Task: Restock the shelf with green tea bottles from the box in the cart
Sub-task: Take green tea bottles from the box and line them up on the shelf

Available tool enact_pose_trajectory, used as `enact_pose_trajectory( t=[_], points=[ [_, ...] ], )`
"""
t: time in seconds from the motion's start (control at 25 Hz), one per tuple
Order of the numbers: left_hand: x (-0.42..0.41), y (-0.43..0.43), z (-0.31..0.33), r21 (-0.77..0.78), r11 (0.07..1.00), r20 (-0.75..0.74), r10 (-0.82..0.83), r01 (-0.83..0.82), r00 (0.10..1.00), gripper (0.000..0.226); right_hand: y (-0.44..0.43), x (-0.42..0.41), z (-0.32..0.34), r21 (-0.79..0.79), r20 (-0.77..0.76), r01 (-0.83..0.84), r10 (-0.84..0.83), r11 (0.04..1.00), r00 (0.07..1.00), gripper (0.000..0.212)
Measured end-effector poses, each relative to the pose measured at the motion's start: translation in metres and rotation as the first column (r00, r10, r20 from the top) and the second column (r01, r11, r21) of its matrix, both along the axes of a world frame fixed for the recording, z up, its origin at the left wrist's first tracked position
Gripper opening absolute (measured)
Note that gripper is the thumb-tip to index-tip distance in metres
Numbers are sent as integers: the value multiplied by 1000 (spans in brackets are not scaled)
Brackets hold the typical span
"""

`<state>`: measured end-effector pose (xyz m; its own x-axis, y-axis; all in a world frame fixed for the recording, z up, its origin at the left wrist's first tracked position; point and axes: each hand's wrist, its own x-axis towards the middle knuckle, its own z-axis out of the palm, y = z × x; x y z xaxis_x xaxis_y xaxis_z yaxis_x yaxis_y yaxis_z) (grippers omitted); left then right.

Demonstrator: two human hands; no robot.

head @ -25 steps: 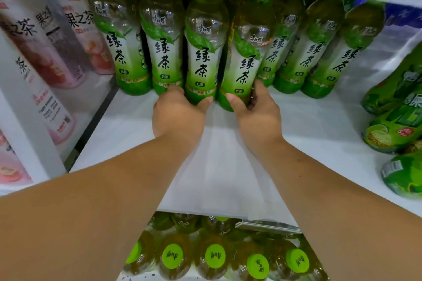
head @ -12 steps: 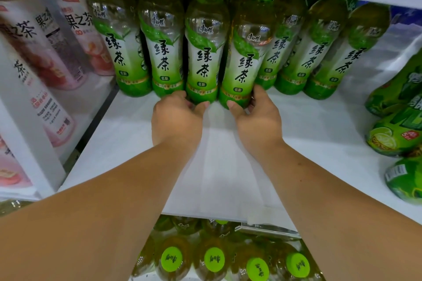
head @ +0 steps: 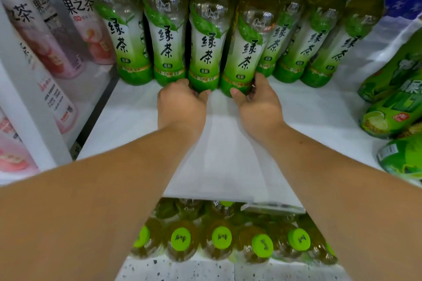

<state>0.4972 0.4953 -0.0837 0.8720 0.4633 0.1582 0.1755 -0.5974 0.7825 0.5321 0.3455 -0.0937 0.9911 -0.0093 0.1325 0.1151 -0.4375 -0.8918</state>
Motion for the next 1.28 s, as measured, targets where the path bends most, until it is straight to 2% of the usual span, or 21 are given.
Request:
enact_pose_trajectory(
  t=[0.12,0.28,0.4,0.48,0.6,0.72,0.8,0.88,1.12,1.28],
  points=[
    [-10,6,8,-20,996,-49,-84,83,995,26,1,-9,8,13,-78,11,-10,1000,997,51],
    [-30,12,27,34,970,-191,-232,242,954,44,4,-38,27,77,-255,76,-54,994,965,59],
    [-52,16,36,-125,936,-216,-349,328,912,57,0,-75,36,107,-317,70,-33,992,948,54],
    [-72,20,39,-271,887,-233,-438,375,868,55,-4,-106,44,147,-330,97,-44,984,943,49],
    [-106,25,43,-435,819,-238,-505,374,830,52,-11,-149,54,172,-372,155,-81,973,925,42],
    [-144,25,55,-498,789,-260,-531,359,807,56,-15,-191,65,156,-434,186,-102,970,895,39],
    [-170,22,63,-541,781,-275,-516,313,811,39,-17,-219,73,153,-473,197,-104,968,875,41],
    [-198,16,74,-590,771,-328,-500,239,802,33,-18,-253,85,108,-528,219,-130,970,839,46],
    [-287,-3,114,-581,786,-472,-537,211,699,53,-28,-344,122,42,-644,293,-198,955,739,51],
    [-326,-20,158,-582,767,-493,-597,271,633,58,-36,-405,165,58,-690,391,-246,918,681,49]
  ],
)
